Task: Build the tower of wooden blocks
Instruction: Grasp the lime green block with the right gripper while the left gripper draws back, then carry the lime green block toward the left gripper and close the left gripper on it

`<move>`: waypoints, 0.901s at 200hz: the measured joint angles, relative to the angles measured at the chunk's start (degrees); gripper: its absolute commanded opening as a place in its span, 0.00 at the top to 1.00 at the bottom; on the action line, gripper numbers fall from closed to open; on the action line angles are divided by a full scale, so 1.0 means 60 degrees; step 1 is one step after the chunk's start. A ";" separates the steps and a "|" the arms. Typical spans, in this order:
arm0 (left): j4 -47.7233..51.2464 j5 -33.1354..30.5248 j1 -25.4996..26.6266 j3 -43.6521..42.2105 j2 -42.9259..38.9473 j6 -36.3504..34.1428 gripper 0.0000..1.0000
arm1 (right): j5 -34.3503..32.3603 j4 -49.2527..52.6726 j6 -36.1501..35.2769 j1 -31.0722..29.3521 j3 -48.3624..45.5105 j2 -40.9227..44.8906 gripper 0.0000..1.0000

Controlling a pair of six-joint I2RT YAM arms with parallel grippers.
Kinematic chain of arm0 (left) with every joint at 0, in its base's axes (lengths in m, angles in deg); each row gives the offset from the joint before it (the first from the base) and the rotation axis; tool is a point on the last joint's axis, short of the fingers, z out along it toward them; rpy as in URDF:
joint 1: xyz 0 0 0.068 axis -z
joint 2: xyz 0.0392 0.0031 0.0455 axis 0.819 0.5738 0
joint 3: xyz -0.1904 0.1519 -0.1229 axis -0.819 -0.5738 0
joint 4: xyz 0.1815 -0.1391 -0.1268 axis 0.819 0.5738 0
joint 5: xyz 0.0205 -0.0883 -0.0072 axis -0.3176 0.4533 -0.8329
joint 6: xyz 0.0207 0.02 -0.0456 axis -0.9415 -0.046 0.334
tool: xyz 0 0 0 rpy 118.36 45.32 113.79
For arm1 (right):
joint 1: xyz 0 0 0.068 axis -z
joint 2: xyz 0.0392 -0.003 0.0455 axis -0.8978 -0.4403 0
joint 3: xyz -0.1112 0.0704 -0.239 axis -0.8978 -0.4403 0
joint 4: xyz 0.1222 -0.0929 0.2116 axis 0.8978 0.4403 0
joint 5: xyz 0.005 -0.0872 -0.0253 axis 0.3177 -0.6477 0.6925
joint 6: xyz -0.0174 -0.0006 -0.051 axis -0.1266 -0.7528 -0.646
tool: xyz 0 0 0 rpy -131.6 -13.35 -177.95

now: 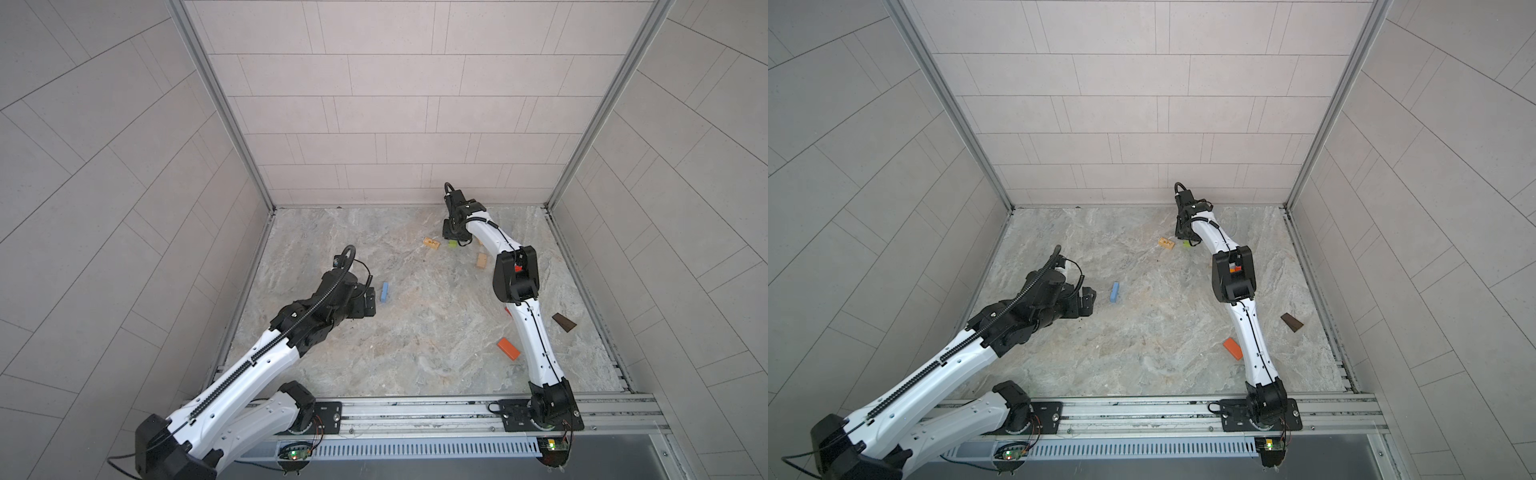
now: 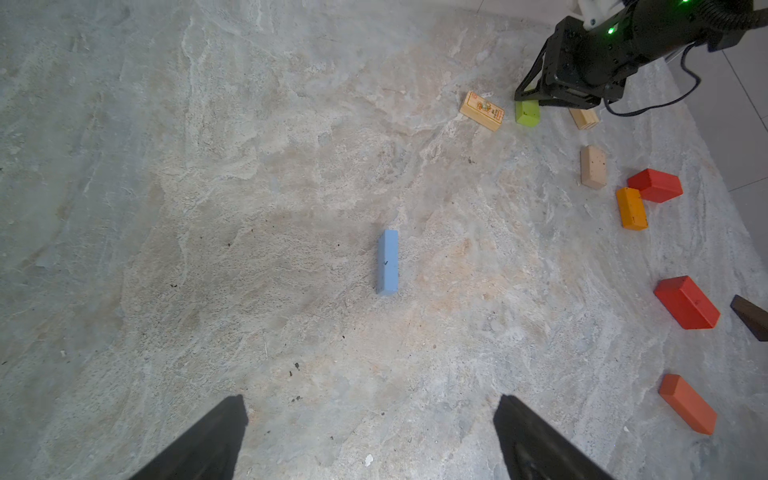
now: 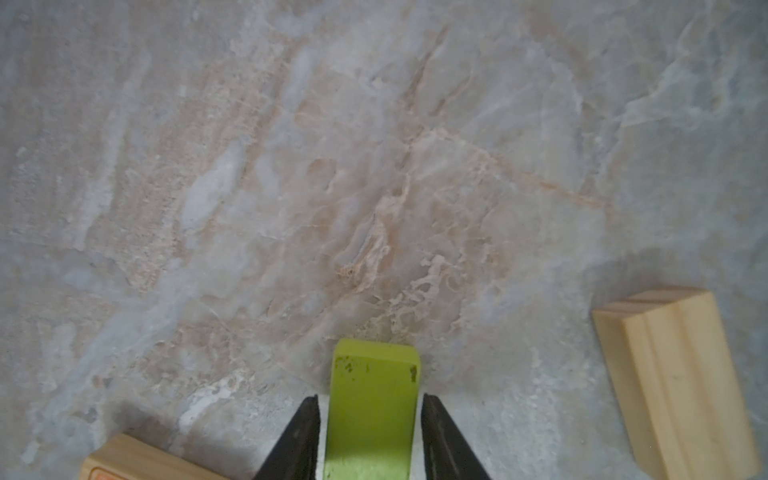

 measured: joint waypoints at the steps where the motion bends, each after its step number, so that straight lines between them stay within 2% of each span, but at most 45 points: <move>1: -0.0004 0.0000 0.0000 0.0000 -0.0007 0.0004 0.00 | 0.0004 0.0007 -0.0018 0.0000 0.0000 -0.0004 0.71; 52: 0.0113 0.0011 -0.0004 0.0018 0.0084 0.0036 0.01 | 0.0058 0.0040 0.0080 0.0007 0.0036 -0.0011 0.75; 92: 0.0288 0.0342 -0.0069 0.0393 0.0182 -0.0007 0.17 | 0.0284 0.0058 0.0189 0.0018 0.0036 0.0004 0.79; 133: 0.0280 0.1224 -0.0430 0.0882 0.0943 0.0262 0.39 | 0.1705 0.0087 0.0448 0.0015 -0.0390 0.0382 0.79; 156: -0.0124 0.1938 -0.0510 0.0878 0.1235 0.0474 0.41 | 0.2422 -0.0135 0.0605 -0.0047 -0.1708 0.1384 0.80; 180: -0.0590 0.2510 -0.0506 0.1126 0.1774 0.0637 0.41 | 0.3118 -0.1067 0.0896 -0.0186 -0.4248 0.3355 0.80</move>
